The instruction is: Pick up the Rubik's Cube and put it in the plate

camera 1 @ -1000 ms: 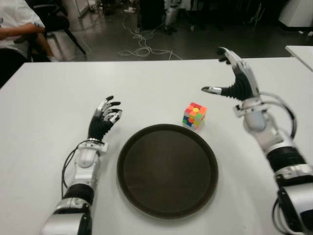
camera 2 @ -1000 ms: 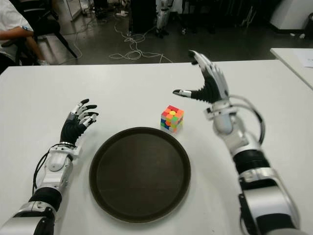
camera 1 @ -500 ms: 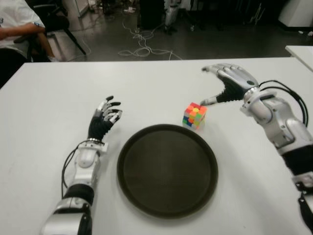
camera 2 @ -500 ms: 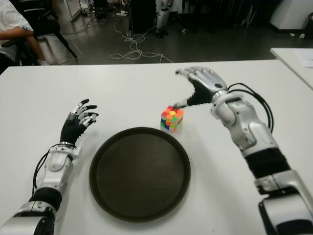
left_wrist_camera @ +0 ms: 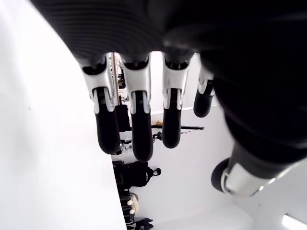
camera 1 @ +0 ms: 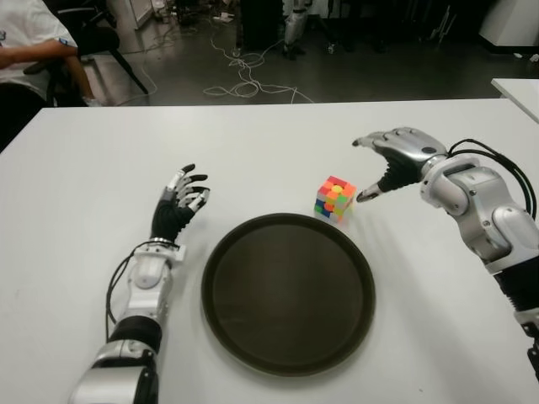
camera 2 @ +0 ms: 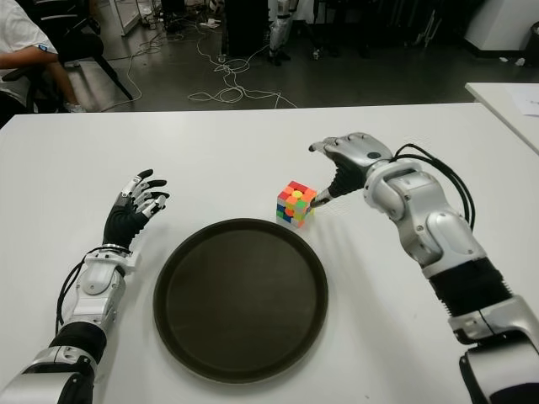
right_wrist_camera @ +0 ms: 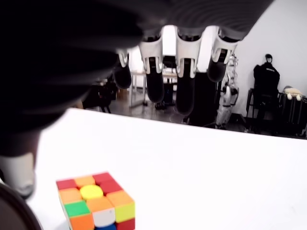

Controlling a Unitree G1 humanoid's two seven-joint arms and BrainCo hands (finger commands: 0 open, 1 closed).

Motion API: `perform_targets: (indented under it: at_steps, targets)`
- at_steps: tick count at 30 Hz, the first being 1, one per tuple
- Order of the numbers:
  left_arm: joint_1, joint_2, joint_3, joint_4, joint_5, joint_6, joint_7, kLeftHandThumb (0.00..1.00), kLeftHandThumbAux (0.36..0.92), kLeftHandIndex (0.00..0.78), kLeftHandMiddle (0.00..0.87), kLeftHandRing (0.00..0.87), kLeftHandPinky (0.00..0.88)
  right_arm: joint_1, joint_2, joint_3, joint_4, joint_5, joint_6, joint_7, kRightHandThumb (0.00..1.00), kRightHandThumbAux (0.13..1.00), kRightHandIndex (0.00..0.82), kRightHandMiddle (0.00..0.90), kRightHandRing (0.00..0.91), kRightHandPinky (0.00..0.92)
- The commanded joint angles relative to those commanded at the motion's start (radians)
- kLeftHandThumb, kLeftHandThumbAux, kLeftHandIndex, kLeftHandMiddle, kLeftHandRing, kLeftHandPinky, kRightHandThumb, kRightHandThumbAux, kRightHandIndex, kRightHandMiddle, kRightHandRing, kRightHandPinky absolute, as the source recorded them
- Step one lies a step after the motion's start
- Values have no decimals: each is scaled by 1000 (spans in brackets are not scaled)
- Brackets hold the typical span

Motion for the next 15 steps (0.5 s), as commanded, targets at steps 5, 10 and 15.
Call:
perform_targets:
  at_steps: [5, 10, 15]
  targets:
    - [5, 0, -1, -9, 5, 2, 6, 552, 667, 145, 270, 319, 366, 6, -2, 2, -8, -10, 0, -5, 54, 560, 8, 171, 196, 206]
    - [5, 4, -5, -11, 19, 6, 23, 544, 670, 145, 269, 316, 368, 8, 2, 5, -5, -14, -5, -15, 73, 564, 16, 182, 215, 234]
    - [5, 7, -8, -14, 28, 12, 33, 541, 678, 149, 271, 316, 360, 7, 3, 11, 0, -19, -14, -27, 73, 565, 17, 191, 223, 237]
